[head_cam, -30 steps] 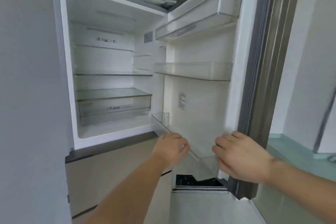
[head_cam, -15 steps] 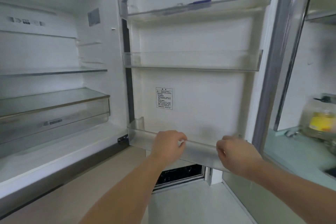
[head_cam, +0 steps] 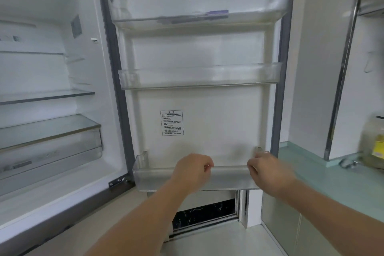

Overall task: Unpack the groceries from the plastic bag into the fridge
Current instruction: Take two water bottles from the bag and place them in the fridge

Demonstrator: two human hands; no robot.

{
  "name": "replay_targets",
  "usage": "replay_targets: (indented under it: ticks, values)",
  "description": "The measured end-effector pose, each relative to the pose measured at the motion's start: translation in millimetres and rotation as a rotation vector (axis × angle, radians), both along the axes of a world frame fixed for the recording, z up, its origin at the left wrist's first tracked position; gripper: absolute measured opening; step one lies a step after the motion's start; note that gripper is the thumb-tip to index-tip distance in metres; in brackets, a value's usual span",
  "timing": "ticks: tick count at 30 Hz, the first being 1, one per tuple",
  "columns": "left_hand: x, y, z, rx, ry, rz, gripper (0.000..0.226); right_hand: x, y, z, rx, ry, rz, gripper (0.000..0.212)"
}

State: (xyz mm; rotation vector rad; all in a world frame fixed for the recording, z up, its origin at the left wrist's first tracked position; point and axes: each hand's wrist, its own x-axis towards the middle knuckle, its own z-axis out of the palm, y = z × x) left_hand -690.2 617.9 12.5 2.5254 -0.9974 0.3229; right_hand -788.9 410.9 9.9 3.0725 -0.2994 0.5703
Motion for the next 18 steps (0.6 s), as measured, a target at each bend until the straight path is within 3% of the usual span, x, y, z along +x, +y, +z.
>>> replay_targets:
  ticks: [8, 18]
  values:
    - [17.9, -25.4, 8.4, 0.082, 0.006, 0.023, 0.029, 26.1, -21.7, 4.9, 0.056, 0.004, 0.025, 0.026]
    - [40.6, -26.0, 16.8, 0.105, 0.065, -0.158, 0.022, 28.3, -17.9, 4.6, 0.068, 0.029, -0.018, 0.024]
